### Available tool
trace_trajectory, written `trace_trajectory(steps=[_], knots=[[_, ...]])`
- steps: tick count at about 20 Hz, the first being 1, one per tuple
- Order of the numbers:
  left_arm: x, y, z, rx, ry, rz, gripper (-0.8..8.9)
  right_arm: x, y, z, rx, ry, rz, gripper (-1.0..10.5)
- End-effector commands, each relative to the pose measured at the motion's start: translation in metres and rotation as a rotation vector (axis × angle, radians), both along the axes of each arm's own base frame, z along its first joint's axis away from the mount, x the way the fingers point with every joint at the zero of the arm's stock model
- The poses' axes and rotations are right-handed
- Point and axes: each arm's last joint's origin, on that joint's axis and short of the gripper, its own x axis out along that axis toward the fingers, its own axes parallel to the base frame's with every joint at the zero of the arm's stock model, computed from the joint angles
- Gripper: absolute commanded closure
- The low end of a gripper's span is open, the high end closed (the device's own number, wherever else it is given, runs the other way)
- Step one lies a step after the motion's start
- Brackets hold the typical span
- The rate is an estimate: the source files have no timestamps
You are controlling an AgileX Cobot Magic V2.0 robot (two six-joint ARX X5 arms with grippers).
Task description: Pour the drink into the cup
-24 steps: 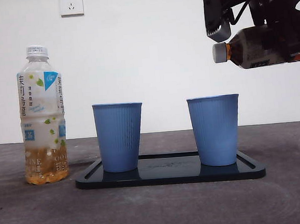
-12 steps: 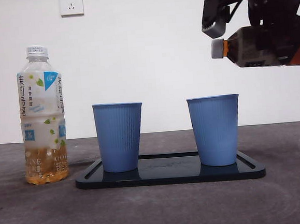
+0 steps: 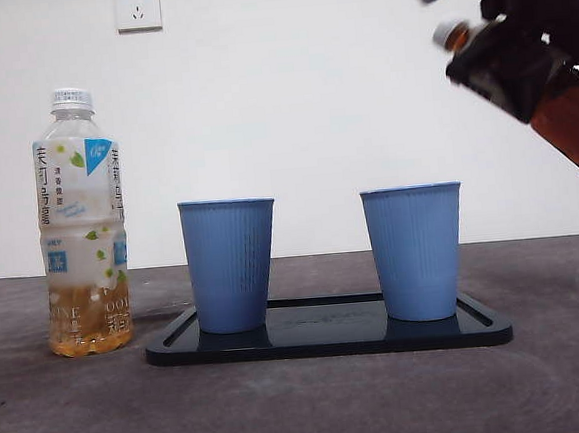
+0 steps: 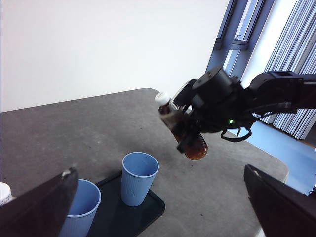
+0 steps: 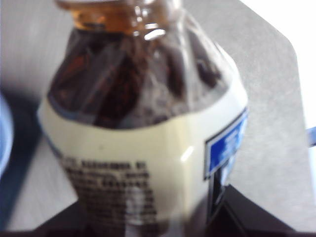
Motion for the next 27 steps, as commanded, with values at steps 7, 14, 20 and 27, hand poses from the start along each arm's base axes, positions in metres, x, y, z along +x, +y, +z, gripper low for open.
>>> trace_trajectory(steps=[7, 14, 20, 27], knots=[[-0.003, 0.001, 0.007, 0.003, -0.045, -0.004, 2.2, -0.024, -0.028, -0.037, 0.414, -0.321, -0.052, 8.4], [-0.003, 0.001, 0.007, 0.003, -0.044, -0.004, 2.2, -0.029, -0.033, -0.074, 0.538, -0.469, -0.001, 8.4], [-0.003, 0.001, 0.007, 0.002, -0.044, -0.004, 2.2, -0.022, -0.041, -0.093, 0.589, -0.534, 0.009, 8.4], [-0.003, 0.001, 0.007, 0.001, -0.043, -0.004, 2.2, -0.01, -0.04, -0.113, 0.581, -0.475, 0.015, 8.4]])
